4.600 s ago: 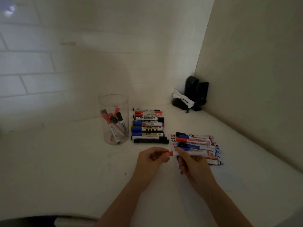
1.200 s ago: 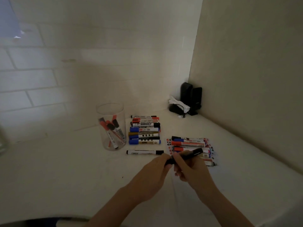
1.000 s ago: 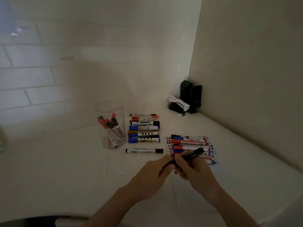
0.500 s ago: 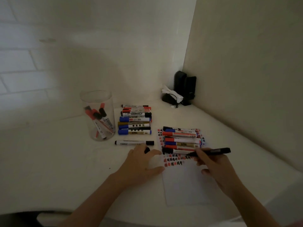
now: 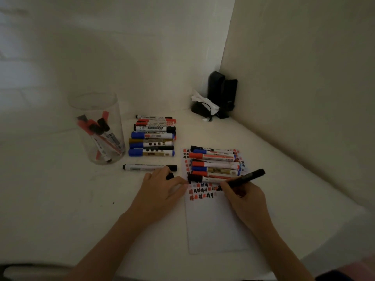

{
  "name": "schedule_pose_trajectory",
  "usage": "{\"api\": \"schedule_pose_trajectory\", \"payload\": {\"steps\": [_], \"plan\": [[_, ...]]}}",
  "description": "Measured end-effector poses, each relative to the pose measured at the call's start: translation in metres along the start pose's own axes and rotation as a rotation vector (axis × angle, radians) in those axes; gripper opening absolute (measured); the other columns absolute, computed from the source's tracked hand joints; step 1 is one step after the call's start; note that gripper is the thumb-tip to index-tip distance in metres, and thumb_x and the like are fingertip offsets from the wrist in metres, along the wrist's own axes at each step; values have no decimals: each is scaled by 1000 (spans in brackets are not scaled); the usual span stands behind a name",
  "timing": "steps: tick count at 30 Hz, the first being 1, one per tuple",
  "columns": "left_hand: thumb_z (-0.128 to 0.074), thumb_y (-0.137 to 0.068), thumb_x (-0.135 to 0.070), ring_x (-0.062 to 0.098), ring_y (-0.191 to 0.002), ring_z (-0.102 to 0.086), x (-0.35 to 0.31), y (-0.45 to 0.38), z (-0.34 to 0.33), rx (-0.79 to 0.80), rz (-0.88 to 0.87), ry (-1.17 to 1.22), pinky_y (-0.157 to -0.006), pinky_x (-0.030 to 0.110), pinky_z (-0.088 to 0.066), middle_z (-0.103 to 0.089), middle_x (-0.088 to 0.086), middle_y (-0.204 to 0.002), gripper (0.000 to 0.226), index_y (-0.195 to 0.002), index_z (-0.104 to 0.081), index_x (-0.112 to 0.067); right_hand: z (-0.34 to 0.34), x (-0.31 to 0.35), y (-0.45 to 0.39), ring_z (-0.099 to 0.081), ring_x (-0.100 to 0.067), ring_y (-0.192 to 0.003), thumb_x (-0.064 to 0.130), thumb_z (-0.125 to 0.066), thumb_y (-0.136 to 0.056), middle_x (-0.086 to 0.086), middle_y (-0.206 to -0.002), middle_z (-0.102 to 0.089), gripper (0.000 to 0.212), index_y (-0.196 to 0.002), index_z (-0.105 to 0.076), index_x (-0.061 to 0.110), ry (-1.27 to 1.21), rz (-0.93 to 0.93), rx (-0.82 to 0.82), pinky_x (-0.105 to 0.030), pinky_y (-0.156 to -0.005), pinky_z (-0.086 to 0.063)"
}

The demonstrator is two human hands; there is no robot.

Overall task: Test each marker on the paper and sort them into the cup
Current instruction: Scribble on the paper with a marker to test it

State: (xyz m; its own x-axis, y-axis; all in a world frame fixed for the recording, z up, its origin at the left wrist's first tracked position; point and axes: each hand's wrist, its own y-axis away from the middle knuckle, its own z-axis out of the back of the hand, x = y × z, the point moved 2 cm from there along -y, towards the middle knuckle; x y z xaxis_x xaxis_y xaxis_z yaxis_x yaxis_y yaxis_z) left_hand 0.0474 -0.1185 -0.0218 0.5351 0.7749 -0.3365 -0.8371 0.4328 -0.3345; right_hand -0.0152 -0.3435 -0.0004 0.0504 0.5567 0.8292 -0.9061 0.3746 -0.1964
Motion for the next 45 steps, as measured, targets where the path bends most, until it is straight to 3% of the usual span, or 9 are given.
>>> {"api": "schedule_pose_trajectory", "payload": {"steps": [7,16,29,34,38,45], "plan": [[-17,-88,-63,8,-85,-34,2,-1,-2,-26,-9,-8,-75,30,-23,-37,-10,-89,53,-112,-61,-42,0,-1,0,-56,16,-71,38,-67,-85,30,-79,-55,15,-95,-59,31,12,18,33,4,-60,-40],[-25,-89,-62,7,-86,-40,2,0,-1,-53,-15,49,-83,29,-25,-41,-12,-88,45,-110,-61,-43,-3,-2,0,-53,15,-73,39,-68,-84,20,-90,-59,34,-112,-66,20,52,66,47,5,-64,-40],[-23,-87,-64,7,-82,-38,1,-1,0,-30,5,43,-79,32,-27,-39,-13,-84,47,-110,-60,-46,-4,-3,1,-53,18,-70,37,-69,-83,26,-84,-56,32,-109,-66,19,41,59,47,5,-62,-39],[-25,-88,-63,7,-82,-39,1,0,1,-37,2,75,-82,34,-32,-40,-12,-84,45,-109,-61,-45,-2,-5,1,-55,14,-78,36,-68,-84,28,-84,-55,28,-108,-64,21,7,30,32,7,-61,-37],[-25,-88,-64,7,-82,-39,2,0,0,-34,2,64,-82,34,-32,-39,-13,-83,46,-109,-61,-45,-4,-5,0,-54,14,-73,38,-69,-83,20,-87,-59,32,-109,-66,18,32,36,42,6,-62,-39],[-27,-88,-63,8,-81,-40,1,0,0,-44,-18,66,-78,32,-29,-42,-11,-84,46,-109,-62,-43,-3,-6,-1,-54,14,-71,40,-68,-83,23,-83,-58,22,-101,-61,27,29,29,36,4,-60,-41]]}}
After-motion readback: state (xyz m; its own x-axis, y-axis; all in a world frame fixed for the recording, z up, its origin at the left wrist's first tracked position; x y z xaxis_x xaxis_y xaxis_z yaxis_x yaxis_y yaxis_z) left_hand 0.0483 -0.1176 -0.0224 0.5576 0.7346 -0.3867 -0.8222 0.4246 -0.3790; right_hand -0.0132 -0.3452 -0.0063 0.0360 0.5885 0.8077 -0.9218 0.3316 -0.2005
